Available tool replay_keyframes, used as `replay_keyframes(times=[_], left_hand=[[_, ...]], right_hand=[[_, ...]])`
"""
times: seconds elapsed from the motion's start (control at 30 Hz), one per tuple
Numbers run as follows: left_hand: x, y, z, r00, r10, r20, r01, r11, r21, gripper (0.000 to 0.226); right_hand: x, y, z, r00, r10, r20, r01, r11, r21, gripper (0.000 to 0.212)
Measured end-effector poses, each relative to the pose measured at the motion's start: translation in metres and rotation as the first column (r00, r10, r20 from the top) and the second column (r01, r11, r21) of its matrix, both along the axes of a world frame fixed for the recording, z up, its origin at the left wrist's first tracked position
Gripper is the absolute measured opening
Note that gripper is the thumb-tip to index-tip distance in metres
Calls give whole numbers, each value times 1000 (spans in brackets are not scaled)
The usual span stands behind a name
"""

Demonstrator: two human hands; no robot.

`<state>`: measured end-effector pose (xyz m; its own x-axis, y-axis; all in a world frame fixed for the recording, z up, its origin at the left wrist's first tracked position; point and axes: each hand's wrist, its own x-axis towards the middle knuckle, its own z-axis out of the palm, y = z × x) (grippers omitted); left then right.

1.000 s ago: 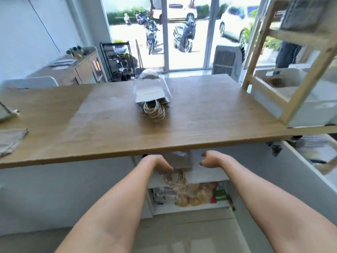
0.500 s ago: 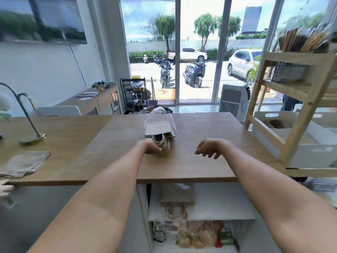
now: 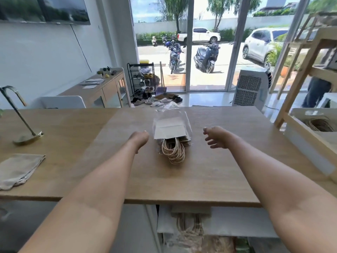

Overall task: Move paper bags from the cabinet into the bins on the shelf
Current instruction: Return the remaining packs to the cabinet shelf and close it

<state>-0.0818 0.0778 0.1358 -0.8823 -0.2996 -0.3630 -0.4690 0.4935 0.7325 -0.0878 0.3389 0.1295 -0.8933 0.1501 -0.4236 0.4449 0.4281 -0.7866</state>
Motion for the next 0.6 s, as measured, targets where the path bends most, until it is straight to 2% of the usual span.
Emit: replay_keyframes(times=[0.07,0.17,0.37,0.47,0.6], left_hand=[[-27,-3,-11,997,77,13,-78,982,175,56],[-61,-8,-22,999,28,47,-40,963,267,58],[-107,-12,-45,992,-64,113,19,932,363,57],[-118,-6,-49,978,-152,142,78,901,426,49],[-126,-2,-56,967,-199,161,101,874,475,22]], right_hand=[[-22,-5,-8,996,-86,26,88,992,-95,49],[-52,-12,-18,985,-163,57,170,971,-166,46],[-84,-35,-32,970,-203,135,230,946,-227,45],[-89,-45,-33,979,-139,149,173,952,-251,38],[-95,-53,-40,980,-118,161,160,947,-280,36]])
